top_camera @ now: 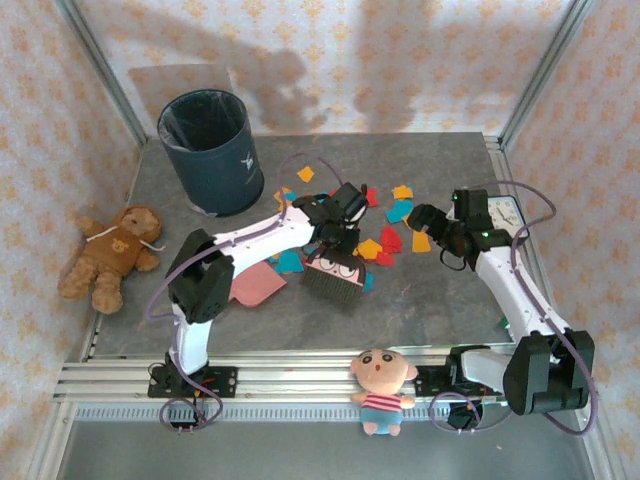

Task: Sweep away the paper scraps from the table

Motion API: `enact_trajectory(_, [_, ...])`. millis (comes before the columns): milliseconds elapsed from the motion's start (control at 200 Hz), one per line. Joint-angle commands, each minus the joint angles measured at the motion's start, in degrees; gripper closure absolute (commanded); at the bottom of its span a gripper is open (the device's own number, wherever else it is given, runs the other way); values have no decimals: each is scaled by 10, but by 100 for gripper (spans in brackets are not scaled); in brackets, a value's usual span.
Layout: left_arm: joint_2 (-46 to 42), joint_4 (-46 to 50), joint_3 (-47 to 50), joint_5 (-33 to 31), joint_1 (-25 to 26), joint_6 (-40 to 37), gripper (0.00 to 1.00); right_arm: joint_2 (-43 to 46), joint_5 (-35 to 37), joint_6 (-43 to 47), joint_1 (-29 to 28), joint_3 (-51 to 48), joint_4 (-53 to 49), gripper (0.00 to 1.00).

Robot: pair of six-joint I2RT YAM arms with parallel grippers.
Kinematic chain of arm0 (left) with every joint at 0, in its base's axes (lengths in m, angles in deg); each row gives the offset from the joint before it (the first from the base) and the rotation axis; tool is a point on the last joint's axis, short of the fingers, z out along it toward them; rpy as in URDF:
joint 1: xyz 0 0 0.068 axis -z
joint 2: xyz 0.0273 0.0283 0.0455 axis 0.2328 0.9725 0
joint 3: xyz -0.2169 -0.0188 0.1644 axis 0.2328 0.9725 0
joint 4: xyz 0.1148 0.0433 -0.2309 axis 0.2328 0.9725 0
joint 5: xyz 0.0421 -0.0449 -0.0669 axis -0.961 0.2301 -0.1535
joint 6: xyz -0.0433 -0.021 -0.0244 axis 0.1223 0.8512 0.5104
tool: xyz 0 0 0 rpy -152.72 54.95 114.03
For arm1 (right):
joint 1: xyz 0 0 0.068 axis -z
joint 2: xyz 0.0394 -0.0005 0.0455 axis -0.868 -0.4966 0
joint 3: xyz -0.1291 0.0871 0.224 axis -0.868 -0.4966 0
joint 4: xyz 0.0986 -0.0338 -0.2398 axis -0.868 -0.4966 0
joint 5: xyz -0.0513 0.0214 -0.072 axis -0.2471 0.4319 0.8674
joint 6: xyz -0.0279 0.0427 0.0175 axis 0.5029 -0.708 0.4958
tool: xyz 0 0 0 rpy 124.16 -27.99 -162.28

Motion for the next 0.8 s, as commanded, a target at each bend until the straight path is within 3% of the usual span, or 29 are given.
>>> enact_trajectory(0, [-34,-45,21,-4,-12,-100,80,-21,-90,-1,-11,27,21,9])
enact_trajectory(320, [-105,-202,119,61,-37,-214,81,-72,-203,-6,-61,66,85,30])
enact_trajectory(540, [-114,-220,133,97,-40,-242,81,-88,-246,-11,-83,70,117,42])
enact_trajectory(796, [-130,-241,148,133,-40,-246,81,-106,-274,-14,-94,75,129,49])
